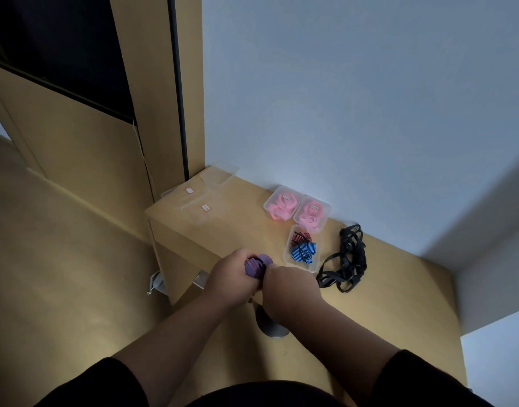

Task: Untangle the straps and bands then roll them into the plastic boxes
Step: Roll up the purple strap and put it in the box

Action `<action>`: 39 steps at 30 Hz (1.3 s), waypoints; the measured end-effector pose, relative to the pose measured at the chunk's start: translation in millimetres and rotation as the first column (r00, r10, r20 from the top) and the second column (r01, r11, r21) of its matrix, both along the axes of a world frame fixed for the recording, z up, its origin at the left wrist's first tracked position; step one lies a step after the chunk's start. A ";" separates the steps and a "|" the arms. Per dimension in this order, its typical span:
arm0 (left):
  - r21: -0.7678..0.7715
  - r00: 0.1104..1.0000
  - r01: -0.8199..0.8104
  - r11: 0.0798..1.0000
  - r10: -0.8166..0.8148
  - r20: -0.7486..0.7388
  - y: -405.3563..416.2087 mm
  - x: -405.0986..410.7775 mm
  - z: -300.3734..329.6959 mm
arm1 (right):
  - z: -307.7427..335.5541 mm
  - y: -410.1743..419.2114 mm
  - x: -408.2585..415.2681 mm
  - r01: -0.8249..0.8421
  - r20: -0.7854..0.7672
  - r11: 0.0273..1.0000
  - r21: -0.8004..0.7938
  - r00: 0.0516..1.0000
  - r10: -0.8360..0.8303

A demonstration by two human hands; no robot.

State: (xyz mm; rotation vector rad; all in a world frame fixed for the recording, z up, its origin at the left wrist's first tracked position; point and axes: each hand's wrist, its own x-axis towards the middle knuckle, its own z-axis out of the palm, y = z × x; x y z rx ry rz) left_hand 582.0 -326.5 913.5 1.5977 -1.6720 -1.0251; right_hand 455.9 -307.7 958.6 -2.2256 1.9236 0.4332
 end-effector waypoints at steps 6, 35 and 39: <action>0.051 0.991 0.109 0.993 -0.104 -0.085 -16.5 15.6 -7.1 | -28.2 10.8 -0.9 0.006 0.120 0.999 -0.042 0.993 -0.001; 0.257 0.899 0.413 0.874 -0.347 -0.267 -107.3 -70.8 -43.5 | -70.1 -70.9 -130.0 0.277 0.878 0.927 0.251 0.337 -0.339; 0.249 0.949 0.305 0.919 -0.270 -0.163 -134.1 -91.2 -49.3 | -79.2 -100.1 -155.0 0.317 0.862 0.919 0.233 0.370 -0.346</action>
